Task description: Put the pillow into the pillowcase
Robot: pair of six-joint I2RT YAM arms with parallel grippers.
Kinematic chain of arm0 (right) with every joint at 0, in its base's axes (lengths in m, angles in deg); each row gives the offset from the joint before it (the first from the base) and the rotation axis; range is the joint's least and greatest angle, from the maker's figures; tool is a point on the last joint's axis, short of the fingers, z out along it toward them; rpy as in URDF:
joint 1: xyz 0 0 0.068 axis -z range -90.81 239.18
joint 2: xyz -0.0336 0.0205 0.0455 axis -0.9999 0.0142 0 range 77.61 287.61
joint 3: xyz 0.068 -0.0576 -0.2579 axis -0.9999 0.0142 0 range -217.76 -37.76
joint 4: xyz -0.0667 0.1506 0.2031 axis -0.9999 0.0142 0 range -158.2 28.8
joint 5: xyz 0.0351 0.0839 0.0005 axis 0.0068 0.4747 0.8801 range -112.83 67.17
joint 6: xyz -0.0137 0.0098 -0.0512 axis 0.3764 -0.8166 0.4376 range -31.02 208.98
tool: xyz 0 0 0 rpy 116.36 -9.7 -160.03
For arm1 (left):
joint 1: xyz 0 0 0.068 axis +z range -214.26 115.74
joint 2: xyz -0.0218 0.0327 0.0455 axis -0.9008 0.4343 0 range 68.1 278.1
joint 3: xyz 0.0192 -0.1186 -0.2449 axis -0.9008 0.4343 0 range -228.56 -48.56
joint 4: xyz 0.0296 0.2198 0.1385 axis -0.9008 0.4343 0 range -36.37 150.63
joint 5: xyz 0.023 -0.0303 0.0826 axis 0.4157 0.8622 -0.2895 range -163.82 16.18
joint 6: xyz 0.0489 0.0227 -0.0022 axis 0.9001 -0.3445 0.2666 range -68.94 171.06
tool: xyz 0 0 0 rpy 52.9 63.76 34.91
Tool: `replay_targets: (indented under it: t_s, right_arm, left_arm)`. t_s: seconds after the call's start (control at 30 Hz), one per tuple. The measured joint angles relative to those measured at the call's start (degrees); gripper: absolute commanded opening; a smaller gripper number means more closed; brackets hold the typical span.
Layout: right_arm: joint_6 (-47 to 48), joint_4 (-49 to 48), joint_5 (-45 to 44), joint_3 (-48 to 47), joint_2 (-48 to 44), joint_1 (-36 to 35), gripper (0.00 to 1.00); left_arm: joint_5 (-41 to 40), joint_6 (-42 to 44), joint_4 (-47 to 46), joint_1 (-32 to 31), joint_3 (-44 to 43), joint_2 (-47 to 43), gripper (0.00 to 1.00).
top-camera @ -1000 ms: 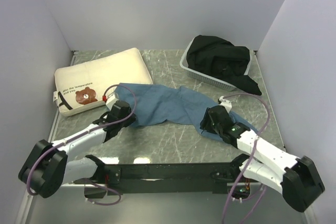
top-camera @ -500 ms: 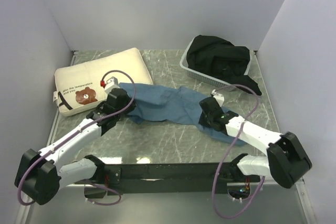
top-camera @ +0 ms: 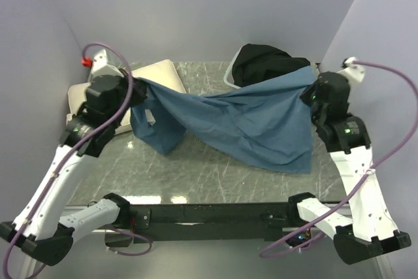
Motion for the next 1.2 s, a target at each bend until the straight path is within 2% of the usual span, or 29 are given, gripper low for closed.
replay_targets:
  t_s: [0.27,0.5,0.57,0.6,0.63,0.67,0.7,0.73,0.8,0.93,1.03,1.13,1.2]
  right_arm:
    - [3.7,8.7,-2.8,-15.8,2.2,6.8,0.01]
    - [4.8,12.0,-1.3,-27.8,8.6,13.8,0.02]
    - [5.3,13.6,-0.3,-30.2,10.7,16.9,0.09]
    - [5.6,14.1,-0.1,-31.2,11.4,18.3,0.18]
    - [5.9,14.3,0.0,-31.6,12.5,19.6,0.21]
    - [6.3,14.7,0.2,-31.6,13.4,20.6,0.25]
    - [6.8,15.5,0.2,-31.6,14.1,21.4,0.39]
    - [7.2,15.9,0.3,-31.3,14.7,22.0,0.45]
    - [7.8,15.8,0.9,-29.6,15.0,22.6,0.52]
    - [7.9,15.1,4.6,-23.6,14.5,22.8,0.60]
    - [6.6,12.2,7.8,-14.1,12.1,21.0,0.65]
    - [5.0,8.8,9.8,-2.1,7.4,13.5,0.67]
    - [4.1,5.3,12.5,5.6,3.6,6.8,0.66]
  left_arm:
    - [1.9,5.2,7.0,0.0,-15.6,-1.9,0.01]
    - [6.1,7.6,9.6,0.1,-29.2,5.4,0.01]
    - [9.4,7.6,9.5,0.2,-32.3,9.1,0.01]
    - [11.3,7.4,8.7,0.2,-32.9,10.6,0.01]
    - [13.0,7.1,8.1,0.2,-32.4,11.7,0.01]
    - [14.7,6.7,7.4,0.2,-31.0,12.5,0.01]
    - [15.9,6.4,6.9,0.2,-29.1,12.7,0.01]
    - [17.4,6.0,6.4,0.2,-25.4,12.3,0.01]
    - [19.2,5.2,5.5,0.2,-18.6,10.9,0.01]
    - [22.7,2.8,0.2,0.1,3.0,3.4,0.01]
    - [24.5,0.2,-3.0,-0.8,19.3,-1.4,0.01]
    - [25.6,-2.8,-6.0,-2.7,32.4,-3.7,0.01]
    - [26.0,-4.7,-6.6,-4.0,38.2,-4.7,0.01]
